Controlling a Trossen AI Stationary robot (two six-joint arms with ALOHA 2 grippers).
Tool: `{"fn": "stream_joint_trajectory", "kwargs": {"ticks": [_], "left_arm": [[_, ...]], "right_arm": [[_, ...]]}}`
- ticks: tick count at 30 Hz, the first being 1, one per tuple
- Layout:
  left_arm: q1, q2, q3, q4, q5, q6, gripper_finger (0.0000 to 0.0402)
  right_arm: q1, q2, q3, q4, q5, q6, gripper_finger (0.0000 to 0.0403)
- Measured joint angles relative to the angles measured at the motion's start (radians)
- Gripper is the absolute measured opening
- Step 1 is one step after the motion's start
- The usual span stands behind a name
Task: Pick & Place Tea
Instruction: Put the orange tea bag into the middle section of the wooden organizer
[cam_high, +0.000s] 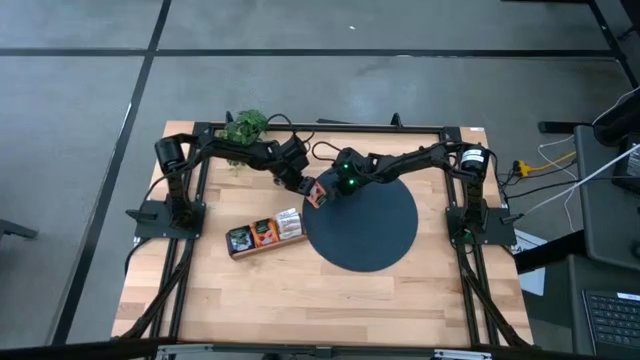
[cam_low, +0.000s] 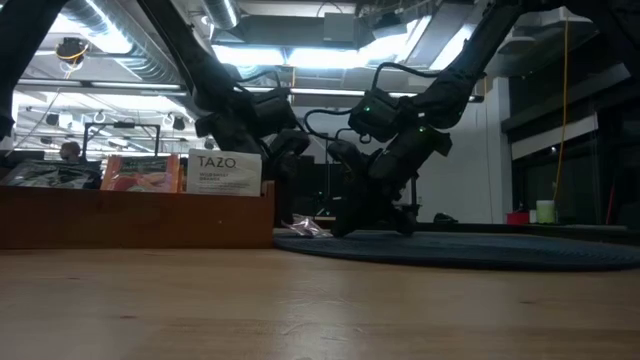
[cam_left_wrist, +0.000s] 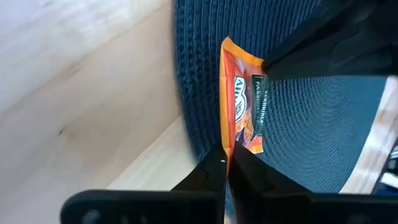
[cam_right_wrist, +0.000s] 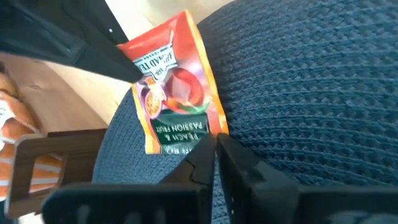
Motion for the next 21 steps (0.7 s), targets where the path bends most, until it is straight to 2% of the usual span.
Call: {"fn": "stream_joint_trajectory", "kwargs": {"ticks": [3,11,18,21], "left_arm": [[0.0,-0.027,0.0,-0.052,-0.013,0.036,0.0004],[0.03,-0.182,0.0,-0.163,-0.123,0.115,0.0002],[0.085,-0.31,0.0,-0.147,-0.178,0.157,0.0002],[0.12,-0.373,-0.057,-0.07,-0.183,0.143,0.0002]], "right_arm": [[0.0,-0.007,0.0,-0.004,-0.031,0.017,0.0033],[0.0,-0.072,-0.004,-0.002,-0.072,0.045,0.0077],[-0.006,-0.121,-0.001,0.099,-0.147,0.114,0.0124],[-0.016,-0.154,-0.001,0.129,-0.153,0.136,0.0142]]}}
